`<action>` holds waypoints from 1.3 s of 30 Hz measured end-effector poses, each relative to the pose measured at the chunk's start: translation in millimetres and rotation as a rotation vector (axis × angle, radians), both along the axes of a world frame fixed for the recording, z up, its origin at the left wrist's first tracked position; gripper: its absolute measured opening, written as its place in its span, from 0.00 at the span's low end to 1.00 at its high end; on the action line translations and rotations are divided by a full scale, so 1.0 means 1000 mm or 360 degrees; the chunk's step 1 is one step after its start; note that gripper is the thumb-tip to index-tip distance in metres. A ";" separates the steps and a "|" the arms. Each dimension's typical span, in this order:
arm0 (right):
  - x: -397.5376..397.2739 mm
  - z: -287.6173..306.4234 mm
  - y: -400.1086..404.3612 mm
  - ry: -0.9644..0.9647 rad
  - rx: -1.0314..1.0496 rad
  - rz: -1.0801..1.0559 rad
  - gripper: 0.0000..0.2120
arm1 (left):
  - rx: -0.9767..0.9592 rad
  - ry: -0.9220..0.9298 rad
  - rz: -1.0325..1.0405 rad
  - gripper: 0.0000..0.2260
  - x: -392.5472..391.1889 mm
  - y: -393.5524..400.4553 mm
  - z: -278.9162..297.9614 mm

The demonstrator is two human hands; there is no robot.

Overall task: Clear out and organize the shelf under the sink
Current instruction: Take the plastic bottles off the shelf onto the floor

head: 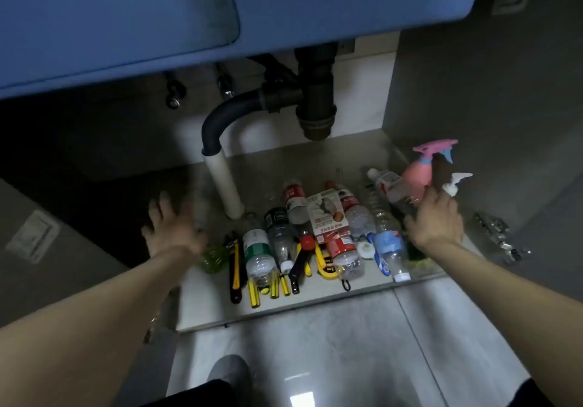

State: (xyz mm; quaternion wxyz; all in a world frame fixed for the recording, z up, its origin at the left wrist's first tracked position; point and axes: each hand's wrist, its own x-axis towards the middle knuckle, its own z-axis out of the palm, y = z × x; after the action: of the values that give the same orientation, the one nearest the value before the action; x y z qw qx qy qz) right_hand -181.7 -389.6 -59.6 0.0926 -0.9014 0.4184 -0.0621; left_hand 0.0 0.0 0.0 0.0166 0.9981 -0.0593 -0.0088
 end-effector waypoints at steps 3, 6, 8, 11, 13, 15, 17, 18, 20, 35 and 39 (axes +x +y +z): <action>0.000 -0.003 -0.004 -0.0038 0.0101 -0.0029 0.28 | -0.0161 0.0239 0.0181 0.30 0.008 -0.004 -0.002; 0.001 -0.005 -0.006 -0.0077 0.0102 -0.0066 0.26 | -0.0185 0.0275 0.0136 0.24 0.014 -0.006 -0.012; 0.004 -0.006 -0.003 -0.0109 0.0134 -0.0057 0.28 | -0.0172 0.0244 0.0077 0.23 0.015 -0.006 -0.011; 0.009 -0.007 -0.002 -0.0085 0.0293 -0.0080 0.36 | -0.0194 0.0224 -0.0007 0.22 0.014 -0.010 -0.009; 0.010 -0.010 -0.004 -0.0069 0.0392 -0.0104 0.42 | -0.0166 0.0196 -0.0062 0.22 0.009 -0.014 -0.005; 0.009 -0.010 -0.005 -0.0045 0.0412 -0.0113 0.41 | -0.0115 0.0152 -0.0121 0.22 0.004 -0.017 0.004; 0.008 -0.009 -0.006 -0.0078 0.0410 -0.0119 0.37 | -0.0117 0.0109 -0.0124 0.21 -0.004 -0.018 0.016; 0.007 -0.007 -0.006 -0.0120 0.0406 -0.0114 0.35 | -0.0137 0.0085 -0.0119 0.20 -0.007 -0.017 0.023; 0.006 0.000 -0.005 -0.0211 0.0411 -0.0100 0.32 | -0.0197 0.0040 -0.0131 0.15 -0.014 -0.014 0.036; -0.024 0.069 0.044 -0.0681 0.0524 0.0343 0.19 | -0.0344 -0.0157 -0.0400 0.13 -0.065 -0.018 0.087; -0.036 0.090 0.067 -0.0785 0.0493 0.0530 0.26 | -0.0170 -0.0210 -0.0777 0.18 -0.083 -0.020 0.098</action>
State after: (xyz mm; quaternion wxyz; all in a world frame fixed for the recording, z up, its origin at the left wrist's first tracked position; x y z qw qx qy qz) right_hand -217.3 -322.5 30.0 0.3359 -0.8904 0.2348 -0.1982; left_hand -83.2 -19.9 97.6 0.0628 0.9503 -0.2998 0.0558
